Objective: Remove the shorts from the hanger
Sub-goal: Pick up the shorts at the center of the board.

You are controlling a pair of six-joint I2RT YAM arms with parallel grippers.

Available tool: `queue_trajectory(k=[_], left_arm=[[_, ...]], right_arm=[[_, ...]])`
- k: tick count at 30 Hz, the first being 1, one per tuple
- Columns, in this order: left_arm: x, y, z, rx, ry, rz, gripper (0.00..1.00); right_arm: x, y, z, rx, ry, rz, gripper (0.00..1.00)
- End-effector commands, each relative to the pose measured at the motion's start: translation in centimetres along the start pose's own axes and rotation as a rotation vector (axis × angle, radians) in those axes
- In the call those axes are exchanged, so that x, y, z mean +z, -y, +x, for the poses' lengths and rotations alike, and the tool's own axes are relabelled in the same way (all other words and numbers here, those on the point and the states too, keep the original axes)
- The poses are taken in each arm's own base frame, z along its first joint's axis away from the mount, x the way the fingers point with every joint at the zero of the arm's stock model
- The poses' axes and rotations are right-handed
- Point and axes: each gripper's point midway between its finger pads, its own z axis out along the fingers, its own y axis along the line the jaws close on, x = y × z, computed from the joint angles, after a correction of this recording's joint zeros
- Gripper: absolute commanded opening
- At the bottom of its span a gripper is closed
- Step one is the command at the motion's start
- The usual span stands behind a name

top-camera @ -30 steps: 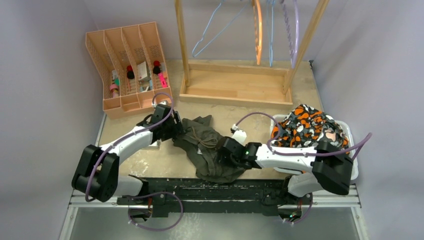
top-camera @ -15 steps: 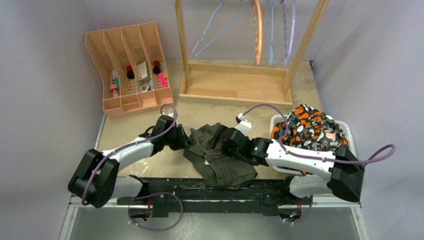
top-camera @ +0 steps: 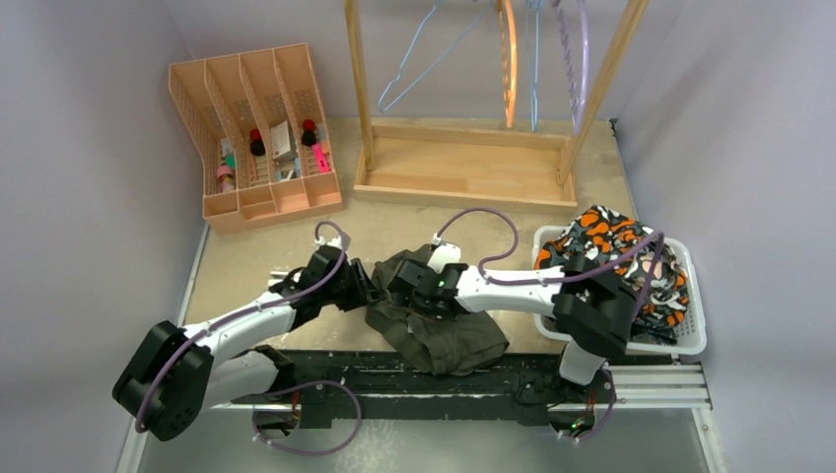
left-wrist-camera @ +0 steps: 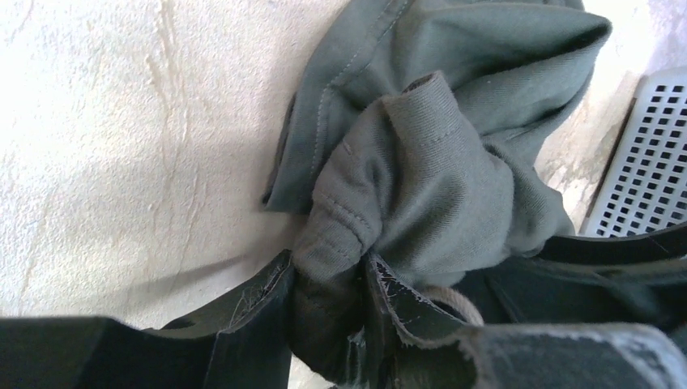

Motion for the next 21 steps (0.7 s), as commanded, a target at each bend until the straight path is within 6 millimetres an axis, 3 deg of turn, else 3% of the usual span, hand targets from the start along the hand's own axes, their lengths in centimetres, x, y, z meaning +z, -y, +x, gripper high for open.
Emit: queue_trajectory(k=[1, 7, 9, 13, 16, 21], left_arm=[[-0.3, 0.4, -0.1, -0.013, 0.021, 0.014, 0.34], [-1.9, 0.9, -0.6, -0.001, 0.045, 0.014, 0.45], [-2.7, 1.2, -1.0, 0.008, 0.064, 0.02, 0.47], [-4.4, 1.3, -2.3, 0.027, 0.118, -0.019, 0.52], [-5.8, 0.9, -3.3, 0.032, 0.17, -0.066, 0.53], [-8.5, 0.8, -5.7, 0.012, 0.304, -0.103, 0.54]], right_arm=[[1.3, 1.0, 1.5, 0.042, -0.035, 0.086, 0.96], [4.1, 2.8, 3.8, 0.008, -0.079, 0.112, 0.63], [4.9, 3.4, 4.1, -0.036, -0.073, 0.141, 0.57], [5.6, 4.2, 3.7, -0.1, -0.045, 0.192, 0.24], [4.1, 3.2, 1.6, -0.147, 0.013, 0.16, 0.12], [-1.7, 0.5, -4.6, -0.2, 0.175, 0.041, 0.0]])
